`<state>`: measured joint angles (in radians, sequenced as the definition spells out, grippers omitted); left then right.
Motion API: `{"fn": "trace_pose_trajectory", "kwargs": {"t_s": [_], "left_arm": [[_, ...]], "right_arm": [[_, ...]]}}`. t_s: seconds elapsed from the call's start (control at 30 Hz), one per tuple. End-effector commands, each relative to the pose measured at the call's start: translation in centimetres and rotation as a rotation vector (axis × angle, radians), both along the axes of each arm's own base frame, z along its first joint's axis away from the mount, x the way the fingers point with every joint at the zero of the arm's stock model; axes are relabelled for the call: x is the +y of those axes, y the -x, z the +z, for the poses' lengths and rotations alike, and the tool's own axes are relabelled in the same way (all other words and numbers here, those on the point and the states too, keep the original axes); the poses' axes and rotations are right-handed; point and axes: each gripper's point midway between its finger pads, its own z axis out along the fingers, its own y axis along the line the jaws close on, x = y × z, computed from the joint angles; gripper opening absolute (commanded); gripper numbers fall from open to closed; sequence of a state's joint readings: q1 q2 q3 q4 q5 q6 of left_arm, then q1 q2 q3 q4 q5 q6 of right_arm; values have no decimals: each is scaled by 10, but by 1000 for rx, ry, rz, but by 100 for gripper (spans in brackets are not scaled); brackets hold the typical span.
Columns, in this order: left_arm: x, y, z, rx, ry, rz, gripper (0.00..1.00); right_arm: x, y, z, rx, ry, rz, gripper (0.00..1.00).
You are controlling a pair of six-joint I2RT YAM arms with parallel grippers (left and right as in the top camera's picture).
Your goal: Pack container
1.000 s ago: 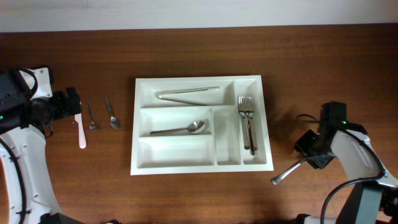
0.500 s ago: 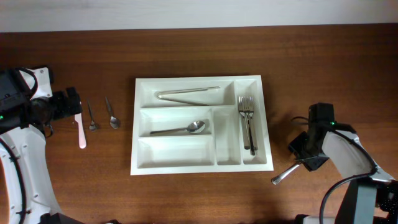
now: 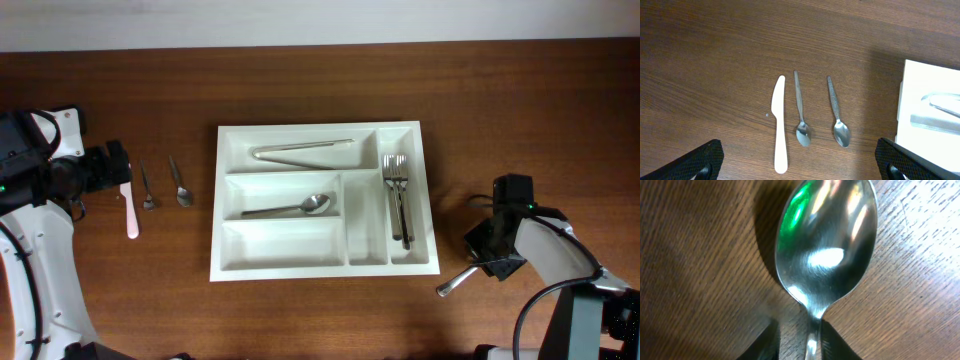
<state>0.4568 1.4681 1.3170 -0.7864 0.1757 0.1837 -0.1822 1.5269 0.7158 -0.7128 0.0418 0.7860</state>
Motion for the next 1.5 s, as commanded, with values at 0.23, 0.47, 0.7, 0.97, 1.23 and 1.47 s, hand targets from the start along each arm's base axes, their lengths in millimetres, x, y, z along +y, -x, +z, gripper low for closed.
{"fn": "trace_pose_trajectory", "kwargs": {"t_s": [0.23,0.47,0.7,0.97,1.23,1.47], "left_arm": [[2,-2,10,-21,-18,-8,99],[2,-2,10,-21,-18,-8,99],[2,-2,10,-21,-18,-8,99],[2,-2,10,-21,-18,-8,99],[2,-2,10,-21,-18,-8,99],[2,-2,10,-21,-18,-8,99]], "right_arm": [[-9,11,-6,42,64,-6,8],[-18,12,-4,53,118,-3,4],[-19,11,-2,52,125,53,4],[-26,-1,24,19,160,117,4],[-28,-18,60,-7,165,143,4],[-8,-57,113,-109,139,295,4]]}}
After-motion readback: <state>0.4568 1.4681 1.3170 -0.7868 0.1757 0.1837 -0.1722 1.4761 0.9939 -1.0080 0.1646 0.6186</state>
